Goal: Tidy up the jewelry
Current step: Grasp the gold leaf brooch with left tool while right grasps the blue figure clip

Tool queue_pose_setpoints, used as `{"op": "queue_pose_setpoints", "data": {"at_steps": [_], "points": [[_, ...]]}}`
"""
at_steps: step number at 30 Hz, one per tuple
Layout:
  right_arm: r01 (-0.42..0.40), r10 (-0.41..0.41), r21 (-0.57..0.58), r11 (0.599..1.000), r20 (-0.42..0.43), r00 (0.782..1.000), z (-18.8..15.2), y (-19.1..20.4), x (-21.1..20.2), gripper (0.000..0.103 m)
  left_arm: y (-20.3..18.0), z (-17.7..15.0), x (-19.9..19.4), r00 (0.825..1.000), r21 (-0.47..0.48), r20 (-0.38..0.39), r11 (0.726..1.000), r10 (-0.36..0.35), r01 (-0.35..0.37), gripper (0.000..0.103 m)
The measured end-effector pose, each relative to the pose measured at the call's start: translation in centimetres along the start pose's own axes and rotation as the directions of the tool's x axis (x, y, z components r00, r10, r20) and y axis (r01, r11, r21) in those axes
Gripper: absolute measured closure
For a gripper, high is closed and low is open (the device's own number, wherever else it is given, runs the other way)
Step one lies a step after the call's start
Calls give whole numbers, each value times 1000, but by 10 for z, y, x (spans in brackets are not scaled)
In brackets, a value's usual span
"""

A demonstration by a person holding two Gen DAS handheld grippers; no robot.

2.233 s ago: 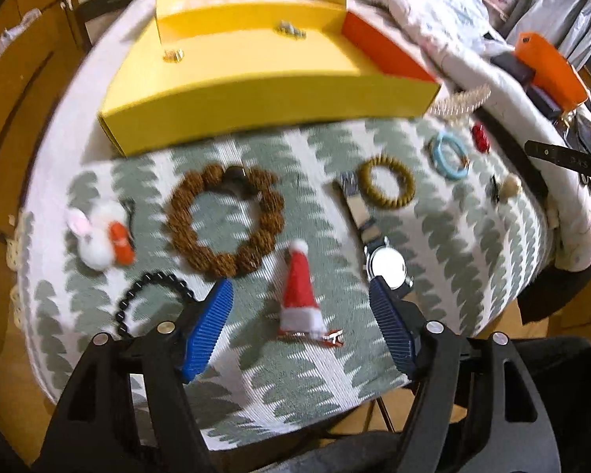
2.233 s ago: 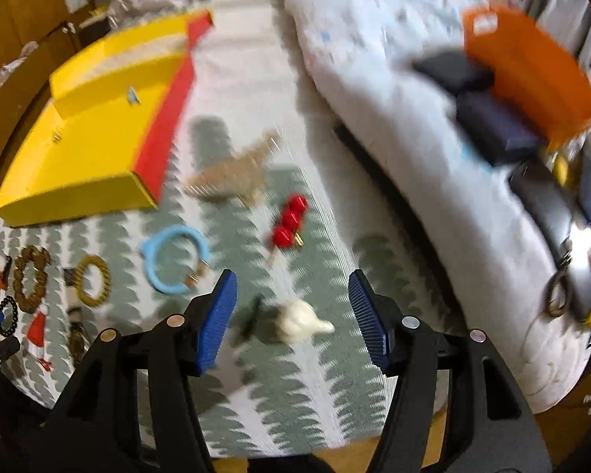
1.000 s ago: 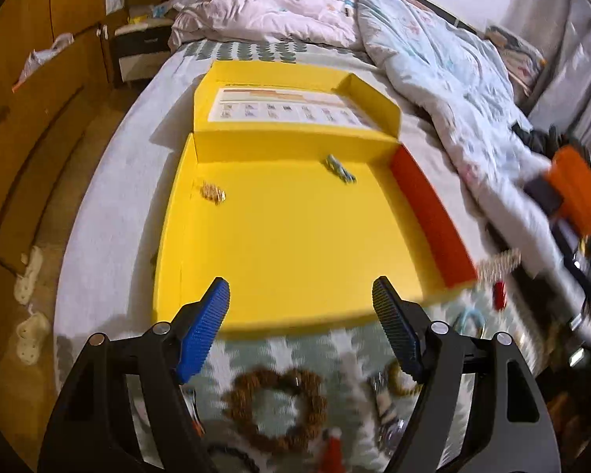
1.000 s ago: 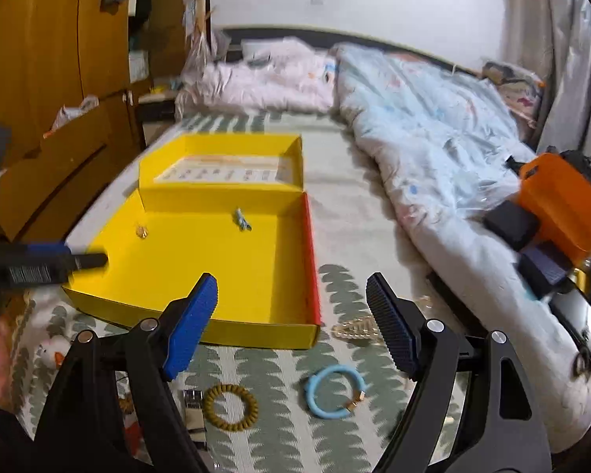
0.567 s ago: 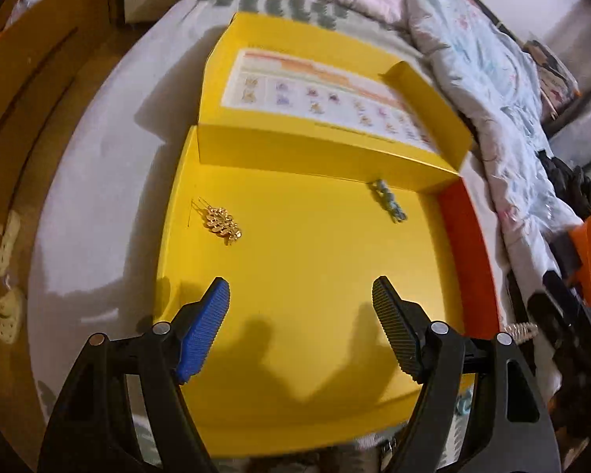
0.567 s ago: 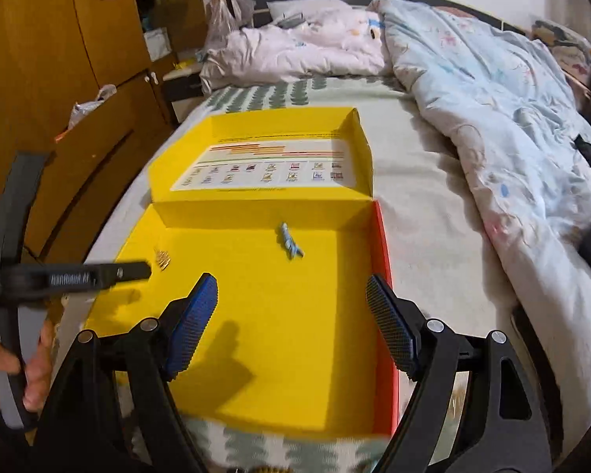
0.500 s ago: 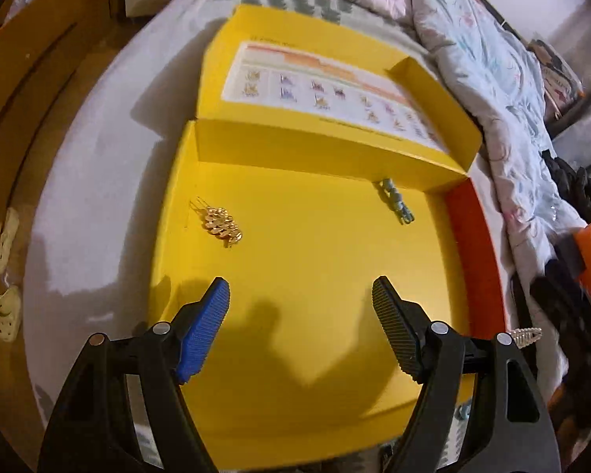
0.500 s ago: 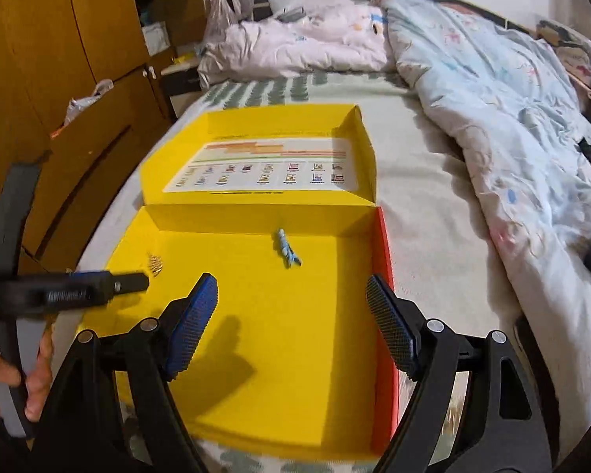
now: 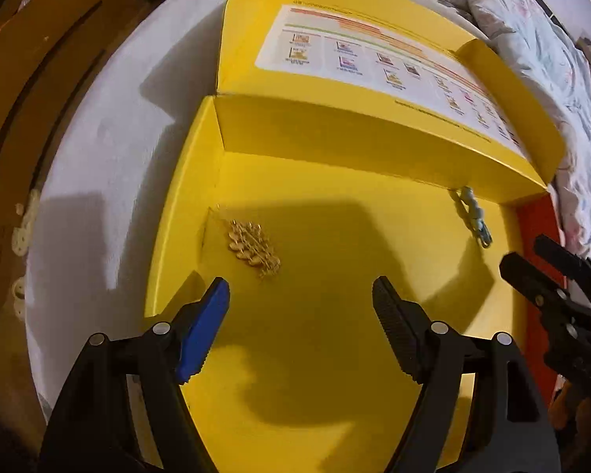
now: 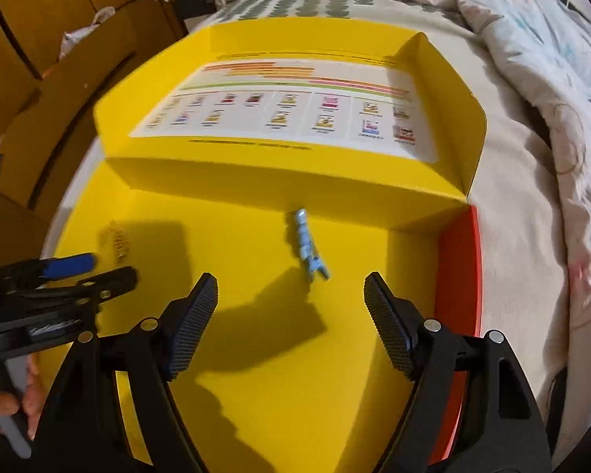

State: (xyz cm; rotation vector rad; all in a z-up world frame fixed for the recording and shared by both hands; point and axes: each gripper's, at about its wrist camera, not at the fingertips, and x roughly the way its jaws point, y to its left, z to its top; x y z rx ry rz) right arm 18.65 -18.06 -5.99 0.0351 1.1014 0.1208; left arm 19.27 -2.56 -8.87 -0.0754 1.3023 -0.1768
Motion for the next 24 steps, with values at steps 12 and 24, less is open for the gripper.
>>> {"op": "queue_pose_setpoints", "data": {"at_steps": [12,24], "points": [[44,-46,-89,995,-21,999,14,11,36,43,9,-5,-5,999,23,32,999,33,-34,29],[85,-88,-133,988,-22,996,19,11,56,45,-5,2,11,980,42,2,979,199,-199,29]]}}
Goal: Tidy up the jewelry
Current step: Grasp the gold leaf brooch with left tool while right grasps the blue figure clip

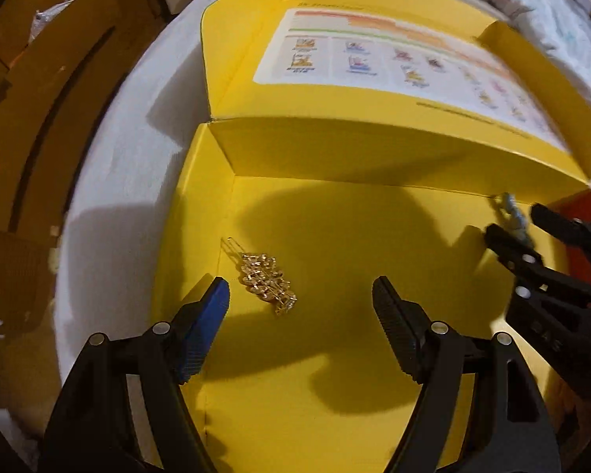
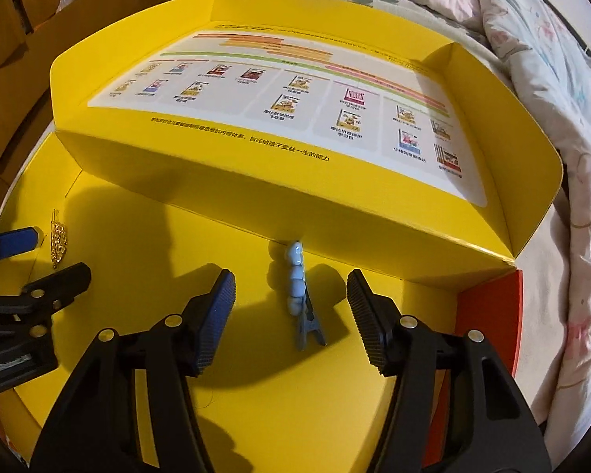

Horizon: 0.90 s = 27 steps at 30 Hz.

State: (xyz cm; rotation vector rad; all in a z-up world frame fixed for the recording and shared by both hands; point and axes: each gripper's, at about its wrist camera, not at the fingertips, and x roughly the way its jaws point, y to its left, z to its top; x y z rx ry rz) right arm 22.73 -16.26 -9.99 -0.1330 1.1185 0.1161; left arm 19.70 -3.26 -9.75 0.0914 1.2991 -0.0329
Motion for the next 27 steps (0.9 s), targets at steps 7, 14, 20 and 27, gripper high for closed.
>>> {"op": "queue_pose_setpoints", "data": {"at_steps": [7,14,20,27], "points": [[-27,27,5,1000,-8,1000,-1,-2,-2,62,-2,11,9,998,-39,-55,999,-1,-2,29],[-52,52,3,999,-15,999,-1,-1,-3,77,-1,28,17,993,-77,-108,996,-50,42,33],[-69,69,0,998,-13,998,-3,-6,-4,85,7,43,20,991,-103,-118,993,-66,54,48],[-84,84,8,996,-18,996,-4,-10,-5,90,22,50,19,992,-105,-112,994,-52,40,73]]}}
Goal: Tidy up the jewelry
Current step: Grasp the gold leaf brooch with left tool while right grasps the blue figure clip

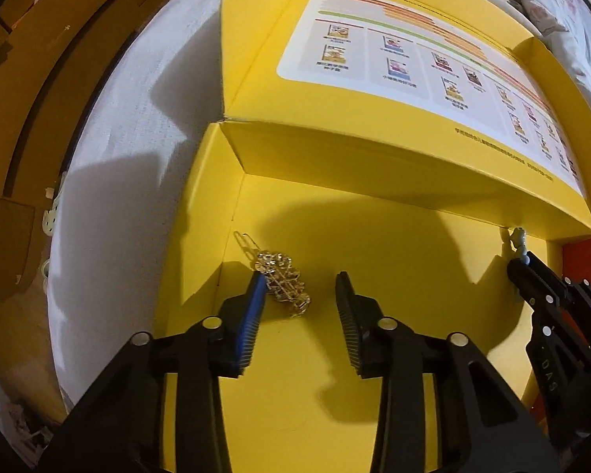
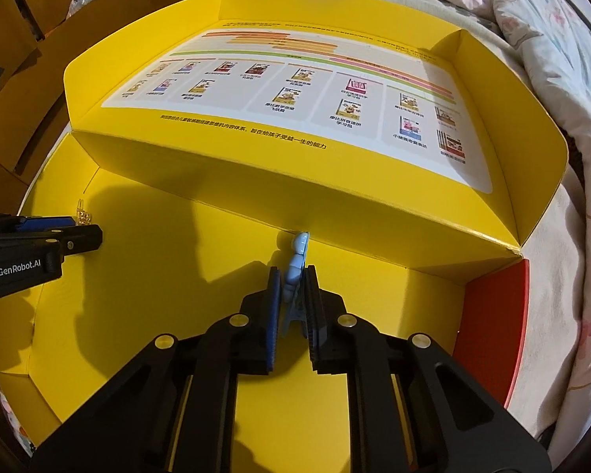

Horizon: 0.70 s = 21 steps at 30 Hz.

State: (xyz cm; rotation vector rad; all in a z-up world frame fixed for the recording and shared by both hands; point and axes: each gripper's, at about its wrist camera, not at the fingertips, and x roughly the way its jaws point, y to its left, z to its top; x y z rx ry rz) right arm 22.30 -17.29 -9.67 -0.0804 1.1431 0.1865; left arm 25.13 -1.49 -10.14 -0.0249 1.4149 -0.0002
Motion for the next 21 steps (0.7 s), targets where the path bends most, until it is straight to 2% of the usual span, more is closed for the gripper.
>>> {"op": "queue_pose_setpoints", "data": {"at_steps": [2,10,15,21], "points": [[0,0,-2,1000,0,1000,-1,0,-1,90,6,-4,-2,1000,-3,3,1000,2,-2,79],[-22,22,29,999,-10,1000,-2,-6,-2,91,16,-5,-4,999,-3,0,999,-36,36,82],[-30,31,63,998,-14,999,-3,-12,-5,91,14,-9,-7,998,2,-1,998,-59,59,91],[-52,52,79,996,-6,999,-3,-15,-10,91,8,-12,-11,997,17,5,997,-74,74,93]]}}
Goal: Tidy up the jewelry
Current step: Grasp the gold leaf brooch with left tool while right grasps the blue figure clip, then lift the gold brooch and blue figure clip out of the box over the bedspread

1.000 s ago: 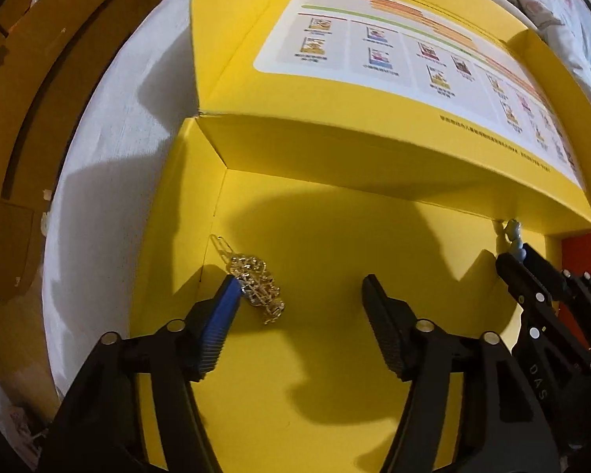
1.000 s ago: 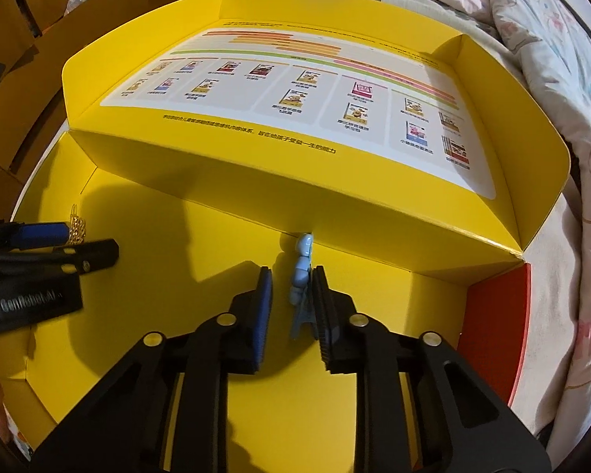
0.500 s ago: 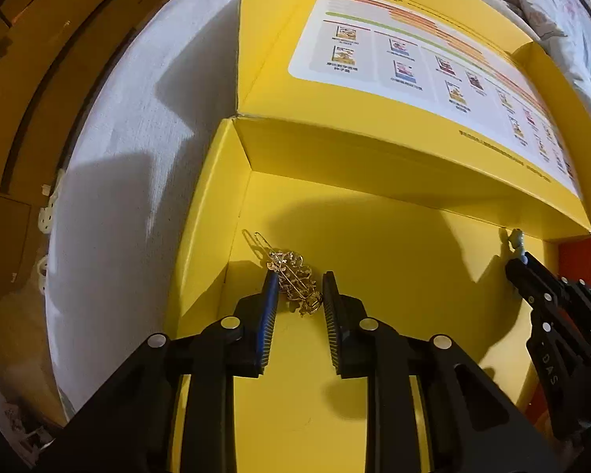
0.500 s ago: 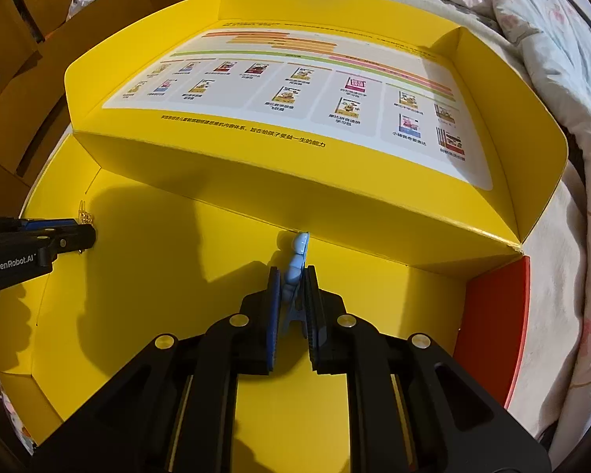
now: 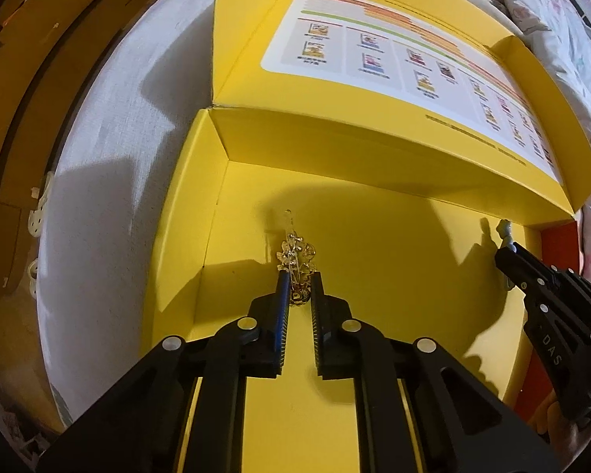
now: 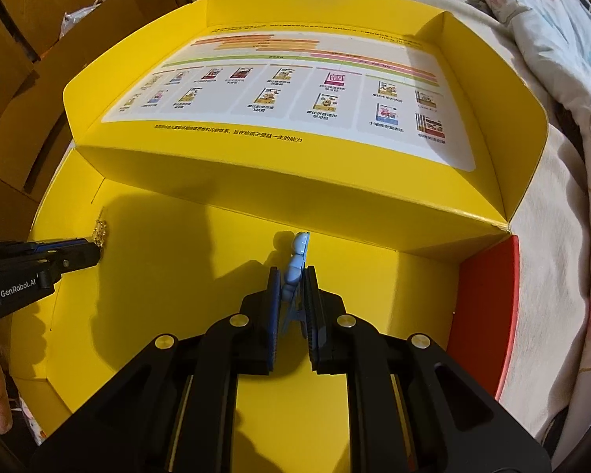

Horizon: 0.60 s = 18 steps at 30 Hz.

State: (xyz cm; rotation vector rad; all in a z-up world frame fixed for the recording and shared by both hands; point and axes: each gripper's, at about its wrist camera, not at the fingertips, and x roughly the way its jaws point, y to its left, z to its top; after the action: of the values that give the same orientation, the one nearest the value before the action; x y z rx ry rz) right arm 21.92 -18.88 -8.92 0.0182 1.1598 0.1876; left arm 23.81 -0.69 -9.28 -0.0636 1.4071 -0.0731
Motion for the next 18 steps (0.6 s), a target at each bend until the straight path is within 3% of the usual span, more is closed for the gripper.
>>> {"op": "queue_pose_setpoints", "data": {"at_steps": [18], "points": [[-35,34,27,999,27,999,-3,-7,-31,91,-17,-26,-53,996,33,71,998,-54,52,93]]}}
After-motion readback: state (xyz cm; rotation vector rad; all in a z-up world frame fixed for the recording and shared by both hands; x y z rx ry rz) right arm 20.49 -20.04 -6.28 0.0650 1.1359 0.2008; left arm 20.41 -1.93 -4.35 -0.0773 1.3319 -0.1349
